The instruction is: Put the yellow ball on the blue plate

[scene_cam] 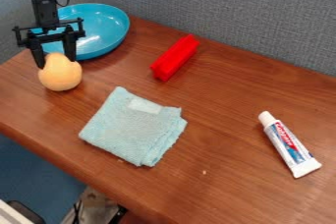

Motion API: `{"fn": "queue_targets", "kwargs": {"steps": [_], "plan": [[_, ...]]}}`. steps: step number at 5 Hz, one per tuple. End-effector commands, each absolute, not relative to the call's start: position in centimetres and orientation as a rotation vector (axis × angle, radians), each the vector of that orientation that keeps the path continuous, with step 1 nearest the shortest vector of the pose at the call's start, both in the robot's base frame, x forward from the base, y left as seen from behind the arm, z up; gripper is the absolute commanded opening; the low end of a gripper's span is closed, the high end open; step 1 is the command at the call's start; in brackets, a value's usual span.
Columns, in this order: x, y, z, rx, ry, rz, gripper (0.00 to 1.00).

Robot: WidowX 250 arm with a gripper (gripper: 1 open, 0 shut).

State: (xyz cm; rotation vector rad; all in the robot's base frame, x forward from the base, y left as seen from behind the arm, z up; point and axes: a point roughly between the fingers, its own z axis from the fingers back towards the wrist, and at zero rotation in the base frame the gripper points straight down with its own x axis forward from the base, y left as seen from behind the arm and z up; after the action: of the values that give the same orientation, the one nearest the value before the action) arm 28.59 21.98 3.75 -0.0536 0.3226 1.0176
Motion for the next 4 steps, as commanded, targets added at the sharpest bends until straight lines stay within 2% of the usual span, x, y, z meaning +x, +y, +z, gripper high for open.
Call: {"fn": "queue_targets", "kwargs": {"steps": [1,4], "plan": [[28.30,21.55,2.57,-0.073,0.361,1.003,0.00],[28.38,21.43,2.50,-0.081,0.373,0.992,0.00]]}}
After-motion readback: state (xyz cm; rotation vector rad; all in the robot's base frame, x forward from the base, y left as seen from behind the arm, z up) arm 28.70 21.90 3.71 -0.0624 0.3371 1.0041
